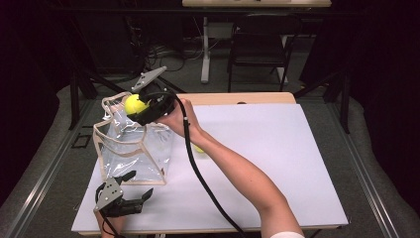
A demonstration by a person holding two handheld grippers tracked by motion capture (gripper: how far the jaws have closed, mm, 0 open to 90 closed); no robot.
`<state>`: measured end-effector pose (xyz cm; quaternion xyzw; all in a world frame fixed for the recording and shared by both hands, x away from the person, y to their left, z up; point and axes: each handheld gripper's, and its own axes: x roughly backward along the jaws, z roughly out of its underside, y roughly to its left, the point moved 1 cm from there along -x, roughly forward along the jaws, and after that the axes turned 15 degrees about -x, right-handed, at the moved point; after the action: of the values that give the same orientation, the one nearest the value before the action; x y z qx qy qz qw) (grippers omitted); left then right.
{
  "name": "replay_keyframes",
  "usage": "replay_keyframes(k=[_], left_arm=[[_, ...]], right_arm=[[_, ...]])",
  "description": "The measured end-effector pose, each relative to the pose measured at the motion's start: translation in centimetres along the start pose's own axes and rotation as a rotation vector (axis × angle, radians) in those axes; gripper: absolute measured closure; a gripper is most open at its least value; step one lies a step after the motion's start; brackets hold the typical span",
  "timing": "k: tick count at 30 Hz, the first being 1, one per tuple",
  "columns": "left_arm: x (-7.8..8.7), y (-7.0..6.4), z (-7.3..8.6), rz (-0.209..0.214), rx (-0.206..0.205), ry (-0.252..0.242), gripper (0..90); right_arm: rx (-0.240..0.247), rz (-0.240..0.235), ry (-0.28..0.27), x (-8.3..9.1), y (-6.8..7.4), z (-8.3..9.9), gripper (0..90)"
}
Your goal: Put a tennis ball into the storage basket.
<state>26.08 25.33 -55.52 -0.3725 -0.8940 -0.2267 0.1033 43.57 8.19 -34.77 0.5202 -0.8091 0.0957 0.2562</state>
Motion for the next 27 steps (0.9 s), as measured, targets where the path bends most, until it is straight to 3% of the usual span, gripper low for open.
replay_keyframes(k=[15, 27], left_arm=[[0.0, -0.1, 0.0, 0.000, -0.004, 0.001, 16.0], [0.0, -0.1, 0.0, 0.001, -0.002, -0.001, 16.0]], right_arm=[[0.000, -0.005, -0.001, -0.6, 0.4, 0.0, 26.6], [0.009, -0.011, 0.028, -1.1, 0.9, -0.3, 26.6]])
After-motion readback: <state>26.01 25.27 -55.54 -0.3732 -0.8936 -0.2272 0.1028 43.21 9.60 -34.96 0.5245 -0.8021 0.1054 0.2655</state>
